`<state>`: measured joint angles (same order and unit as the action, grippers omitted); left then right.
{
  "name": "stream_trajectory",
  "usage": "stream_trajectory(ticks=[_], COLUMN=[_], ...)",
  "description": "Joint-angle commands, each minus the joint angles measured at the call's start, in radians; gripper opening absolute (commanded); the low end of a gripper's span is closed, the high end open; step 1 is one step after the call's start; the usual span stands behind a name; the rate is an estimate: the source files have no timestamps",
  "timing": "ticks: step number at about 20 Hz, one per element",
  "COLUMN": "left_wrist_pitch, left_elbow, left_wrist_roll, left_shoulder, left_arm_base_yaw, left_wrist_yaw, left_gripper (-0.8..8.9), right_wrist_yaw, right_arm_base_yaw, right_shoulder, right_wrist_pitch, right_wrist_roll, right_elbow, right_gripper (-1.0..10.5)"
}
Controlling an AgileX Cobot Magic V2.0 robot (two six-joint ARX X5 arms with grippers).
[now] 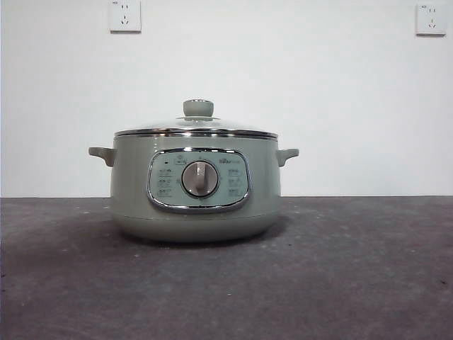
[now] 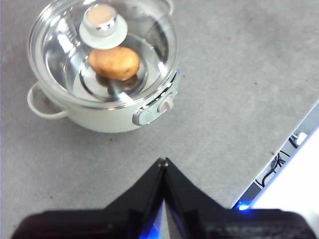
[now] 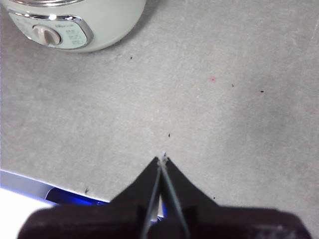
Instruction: Pick up the potato,open the lid,put the potato in the pot,close the lid
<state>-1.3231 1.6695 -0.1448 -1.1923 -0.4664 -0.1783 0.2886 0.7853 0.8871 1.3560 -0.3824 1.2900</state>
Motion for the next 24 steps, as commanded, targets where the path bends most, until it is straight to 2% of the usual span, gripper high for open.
stream_trajectory(ticks=[1, 4, 6, 10, 16, 20, 22, 24], left_wrist_pitch=[0.003, 0.003, 0.033, 0.396, 0.723, 1.183, 1.270, 1.262], left_elbow=[-0.007, -0.049, -0.178, -0.624, -1.116, -1.499, -1.613, -1.659], left_wrist_roll=[0.004, 0.004, 0.004, 0.004, 0.002, -0.006, 0.028, 0.035], left_shoulder=[0.008, 0.043, 0.111, 0.353, 0.626, 0.852, 0.954, 1.022], left_arm_base_yaw=[0.028, 0.109, 0.169, 0.288, 0.412, 0.438, 0.438, 0.438], left_wrist_yaw=[-0.005, -0.006, -0.005, -0.005, -0.004, 0.022, 0.024, 0.087], left_gripper=[-0.03, -0.03, -0.03, -0.03, -0.03, -0.03, -0.03, -0.03], right_wrist_yaw=[0.005, 0.005, 0.005, 0.008, 0.008, 0.008, 0.008, 0.008], right_arm_base_yaw=[0.001, 0.001, 0.001, 0.001, 0.001, 0.001, 0.001, 0.001], right_shoulder=[0.000, 0.000, 0.000, 0.000, 0.000, 0.000, 0.000, 0.000], right_wrist_pitch=[0.024, 0.024, 0.024, 0.024, 0.024, 0.024, 0.024, 0.024], right_wrist_roll=[-0.011, -0.011, -0.011, -0.011, -0.011, -0.011, -0.011, -0.011], right_elbow=[-0.010, -0.010, -0.010, -0.010, -0.010, -0.010, -0.010, -0.010], right_gripper=[-0.2, -0.2, -0.2, -0.2, -0.2, -0.2, -0.2, -0.2])
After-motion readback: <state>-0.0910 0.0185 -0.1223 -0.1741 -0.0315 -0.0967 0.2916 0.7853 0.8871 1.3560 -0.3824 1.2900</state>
